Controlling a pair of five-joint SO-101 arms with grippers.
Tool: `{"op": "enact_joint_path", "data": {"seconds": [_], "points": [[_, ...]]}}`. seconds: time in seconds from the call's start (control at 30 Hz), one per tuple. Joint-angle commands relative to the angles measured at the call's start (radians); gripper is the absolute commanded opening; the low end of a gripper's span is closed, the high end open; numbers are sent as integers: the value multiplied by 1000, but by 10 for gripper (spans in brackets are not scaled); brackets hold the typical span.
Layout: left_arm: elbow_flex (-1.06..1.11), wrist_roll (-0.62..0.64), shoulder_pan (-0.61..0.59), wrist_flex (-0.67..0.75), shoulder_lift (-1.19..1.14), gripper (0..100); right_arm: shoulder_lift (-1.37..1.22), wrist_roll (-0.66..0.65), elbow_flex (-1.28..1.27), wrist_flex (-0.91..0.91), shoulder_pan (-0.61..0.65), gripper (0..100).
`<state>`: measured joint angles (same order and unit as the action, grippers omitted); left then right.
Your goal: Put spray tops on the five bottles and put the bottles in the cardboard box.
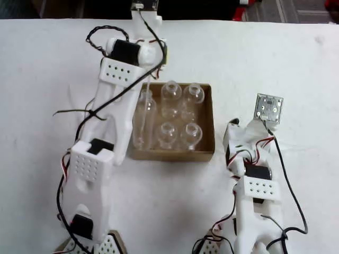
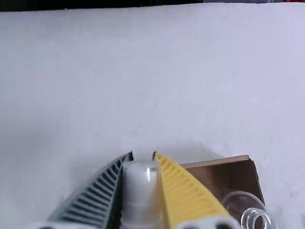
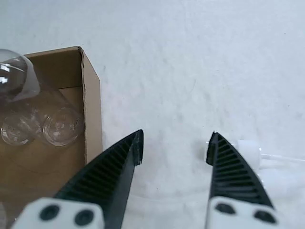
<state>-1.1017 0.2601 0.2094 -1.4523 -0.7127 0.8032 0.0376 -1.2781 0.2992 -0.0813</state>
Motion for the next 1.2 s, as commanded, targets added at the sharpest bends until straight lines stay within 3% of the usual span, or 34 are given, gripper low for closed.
{"op": "enact_joint_path", "data": {"seconds": [0.0, 0.4, 0.63, 1.17], "points": [[-54, -9, -16, 28, -7, 20, -2, -14, 8, -25, -7, 198], [-55, -9, 4, 38, -2, 20, -2, -14, 8, -25, -5, 198], [-51, -9, 4, 137, -12, 20, -2, -14, 8, -25, -5, 198], [-55, -35, 7, -41, 38, 20, -2, -15, 8, -25, -4, 198]]}}
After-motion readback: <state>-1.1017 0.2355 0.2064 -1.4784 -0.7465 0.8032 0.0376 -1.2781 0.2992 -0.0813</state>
